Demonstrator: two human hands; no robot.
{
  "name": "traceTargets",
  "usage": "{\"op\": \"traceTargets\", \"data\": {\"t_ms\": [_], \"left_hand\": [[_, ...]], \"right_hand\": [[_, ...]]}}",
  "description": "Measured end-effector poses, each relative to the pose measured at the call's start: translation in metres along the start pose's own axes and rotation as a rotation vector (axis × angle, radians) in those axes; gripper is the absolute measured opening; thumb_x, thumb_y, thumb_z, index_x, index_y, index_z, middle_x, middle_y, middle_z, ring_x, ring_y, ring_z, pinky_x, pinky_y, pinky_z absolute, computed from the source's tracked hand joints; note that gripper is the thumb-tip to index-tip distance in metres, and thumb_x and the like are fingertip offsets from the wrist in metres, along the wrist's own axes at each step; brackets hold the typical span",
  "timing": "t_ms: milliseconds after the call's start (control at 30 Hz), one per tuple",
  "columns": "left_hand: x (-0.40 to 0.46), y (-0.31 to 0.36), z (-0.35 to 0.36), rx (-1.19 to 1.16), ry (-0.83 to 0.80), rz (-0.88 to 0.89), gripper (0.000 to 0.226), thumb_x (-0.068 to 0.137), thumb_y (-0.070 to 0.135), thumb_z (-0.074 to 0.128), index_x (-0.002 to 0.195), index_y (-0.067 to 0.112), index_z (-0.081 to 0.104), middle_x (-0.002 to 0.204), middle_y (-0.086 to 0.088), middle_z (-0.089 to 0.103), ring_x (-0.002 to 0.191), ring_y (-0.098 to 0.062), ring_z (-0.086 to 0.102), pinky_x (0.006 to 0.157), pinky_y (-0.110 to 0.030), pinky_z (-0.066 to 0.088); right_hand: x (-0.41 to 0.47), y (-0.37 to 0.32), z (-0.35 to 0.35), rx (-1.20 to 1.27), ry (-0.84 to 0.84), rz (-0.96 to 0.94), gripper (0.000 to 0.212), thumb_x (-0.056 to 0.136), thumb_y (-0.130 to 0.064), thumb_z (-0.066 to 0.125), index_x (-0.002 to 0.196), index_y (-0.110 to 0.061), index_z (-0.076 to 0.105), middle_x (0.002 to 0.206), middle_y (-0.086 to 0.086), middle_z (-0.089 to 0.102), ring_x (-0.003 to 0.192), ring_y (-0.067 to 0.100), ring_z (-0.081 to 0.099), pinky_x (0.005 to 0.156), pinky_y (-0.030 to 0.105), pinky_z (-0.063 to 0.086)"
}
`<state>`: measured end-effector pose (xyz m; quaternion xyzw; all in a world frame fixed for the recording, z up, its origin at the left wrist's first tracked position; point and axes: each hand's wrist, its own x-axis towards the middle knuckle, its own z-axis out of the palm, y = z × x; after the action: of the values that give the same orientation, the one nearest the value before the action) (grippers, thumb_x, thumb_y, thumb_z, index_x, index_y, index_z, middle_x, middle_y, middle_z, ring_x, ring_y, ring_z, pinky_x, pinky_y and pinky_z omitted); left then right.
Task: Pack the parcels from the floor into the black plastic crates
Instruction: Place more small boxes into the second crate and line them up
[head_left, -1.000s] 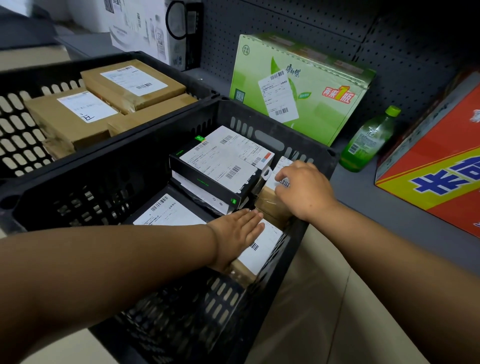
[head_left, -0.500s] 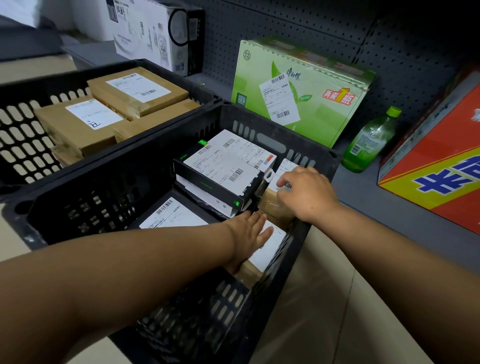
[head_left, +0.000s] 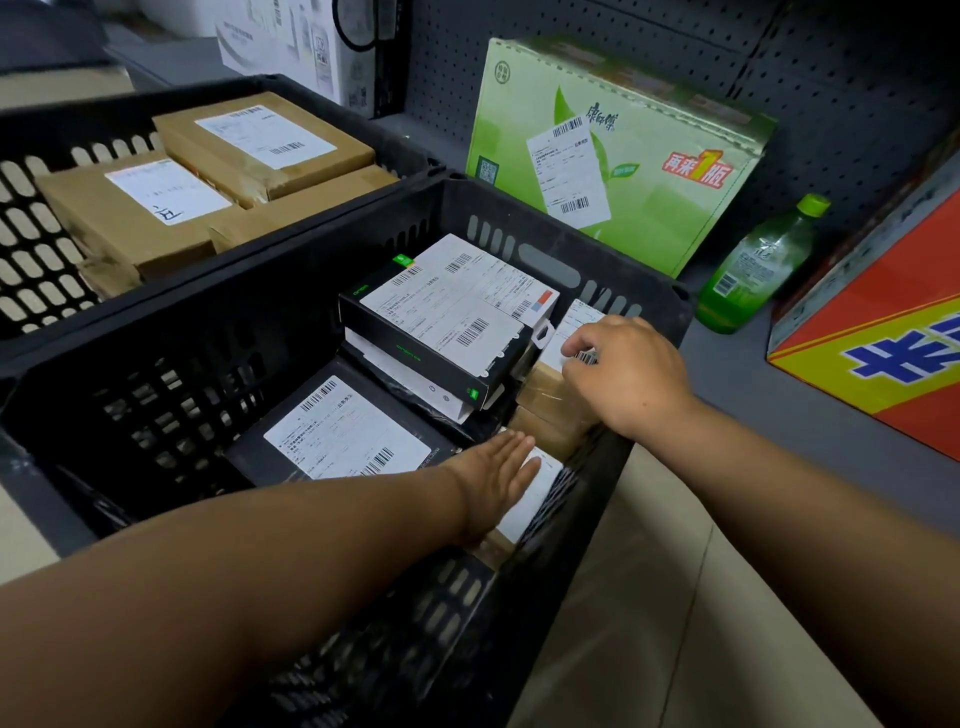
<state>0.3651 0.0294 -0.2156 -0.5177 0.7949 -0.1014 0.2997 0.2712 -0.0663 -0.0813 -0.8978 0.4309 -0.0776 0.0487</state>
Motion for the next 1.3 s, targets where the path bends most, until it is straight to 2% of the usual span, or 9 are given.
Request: {"op": "traceTargets", "data": {"t_ms": [167, 333, 567, 633, 733, 833, 933, 1167, 1300], "left_hand": [[-0.006, 0.009, 0.013, 0.023, 0.06, -0.004, 0.064, 0.1, 0.022, 0.02, 0.14, -0.013, -0.015, 0.147, -0.04, -0.009, 0.139, -0.051, -0.007, 0.115, -0.055, 0.001], [-0.007, 0.009, 0.014, 0.011, 0.072, -0.015, 0.064, 0.099, 0.021, 0.021, 0.141, -0.011, -0.015, 0.147, -0.04, -0.009, 0.139, -0.05, -0.007, 0.115, -0.056, -0.001], [-0.003, 0.008, 0.008, -0.005, -0.004, -0.048, 0.069, 0.101, 0.029, 0.024, 0.142, -0.003, -0.021, 0.149, -0.036, -0.014, 0.14, -0.048, -0.01, 0.114, -0.054, -0.005], [-0.001, 0.003, 0.004, 0.004, -0.019, -0.054, 0.078, 0.099, 0.039, 0.031, 0.144, 0.002, -0.021, 0.149, -0.034, -0.016, 0.139, -0.048, -0.012, 0.113, -0.055, -0.008], [0.004, -0.004, -0.001, -0.007, -0.033, -0.058, 0.081, 0.097, 0.044, 0.034, 0.146, 0.008, -0.02, 0.15, -0.031, -0.018, 0.139, -0.047, -0.013, 0.11, -0.058, -0.011], [0.007, -0.007, -0.002, -0.026, -0.04, -0.041, 0.082, 0.096, 0.047, 0.034, 0.146, 0.009, -0.018, 0.15, -0.03, -0.018, 0.14, -0.045, -0.013, 0.111, -0.057, -0.011], [0.01, -0.012, 0.002, -0.048, -0.031, -0.029, 0.082, 0.097, 0.046, 0.035, 0.146, 0.01, -0.019, 0.15, -0.031, -0.017, 0.141, -0.045, -0.013, 0.111, -0.056, -0.012], [0.009, -0.018, 0.009, -0.085, 0.009, 0.024, 0.085, 0.095, 0.051, 0.033, 0.146, 0.011, -0.022, 0.151, -0.033, -0.011, 0.141, -0.044, -0.011, 0.114, -0.054, -0.01], [0.005, -0.019, 0.013, -0.094, 0.033, 0.026, 0.096, 0.091, 0.056, 0.04, 0.144, 0.009, -0.025, 0.151, -0.032, -0.011, 0.141, -0.044, -0.013, 0.113, -0.054, -0.013]], "right_hand": [[-0.002, 0.0, -0.001, -0.006, -0.022, -0.004, 0.026, 0.089, -0.027, 0.051, 0.111, -0.025, 0.066, 0.119, -0.002, 0.059, 0.115, 0.019, 0.045, 0.089, 0.027, 0.034], [-0.001, 0.0, -0.001, -0.021, -0.031, -0.002, 0.028, 0.089, -0.026, 0.051, 0.113, -0.024, 0.065, 0.12, 0.0, 0.058, 0.115, 0.021, 0.044, 0.094, 0.03, 0.034], [0.0, -0.006, -0.004, -0.333, -0.147, 0.071, 0.039, 0.083, -0.027, 0.053, 0.119, -0.014, 0.051, 0.122, 0.008, 0.054, 0.117, 0.026, 0.044, 0.102, 0.033, 0.029], [0.007, -0.007, -0.003, -0.446, -0.254, 0.067, 0.054, 0.081, -0.032, 0.056, 0.129, -0.012, 0.042, 0.128, 0.009, 0.05, 0.121, 0.025, 0.046, 0.106, 0.035, 0.026], [0.022, -0.008, 0.002, -0.6, -0.436, 0.082, 0.09, 0.08, -0.046, 0.059, 0.147, -0.005, 0.016, 0.146, 0.013, 0.032, 0.132, 0.028, 0.038, 0.11, 0.04, 0.023], [0.035, -0.009, 0.006, -0.677, -0.516, 0.107, 0.102, 0.083, -0.058, 0.054, 0.15, -0.003, -0.001, 0.154, 0.015, 0.02, 0.136, 0.03, 0.033, 0.102, 0.04, 0.033], [0.044, -0.01, 0.008, -0.69, -0.51, 0.117, 0.102, 0.085, -0.058, 0.055, 0.15, -0.003, -0.001, 0.149, 0.012, 0.034, 0.132, 0.027, 0.039, 0.095, 0.037, 0.038], [0.048, -0.012, 0.011, -0.747, -0.483, 0.065, 0.1, 0.084, -0.058, 0.056, 0.149, -0.003, 0.004, 0.143, 0.01, 0.041, 0.127, 0.027, 0.044, 0.097, 0.04, 0.036], [0.045, -0.007, -0.002, -0.641, -0.486, 0.092, 0.104, 0.079, -0.062, 0.059, 0.151, -0.012, 0.004, 0.147, 0.009, 0.037, 0.132, 0.031, 0.039, 0.114, 0.053, 0.013]]}}
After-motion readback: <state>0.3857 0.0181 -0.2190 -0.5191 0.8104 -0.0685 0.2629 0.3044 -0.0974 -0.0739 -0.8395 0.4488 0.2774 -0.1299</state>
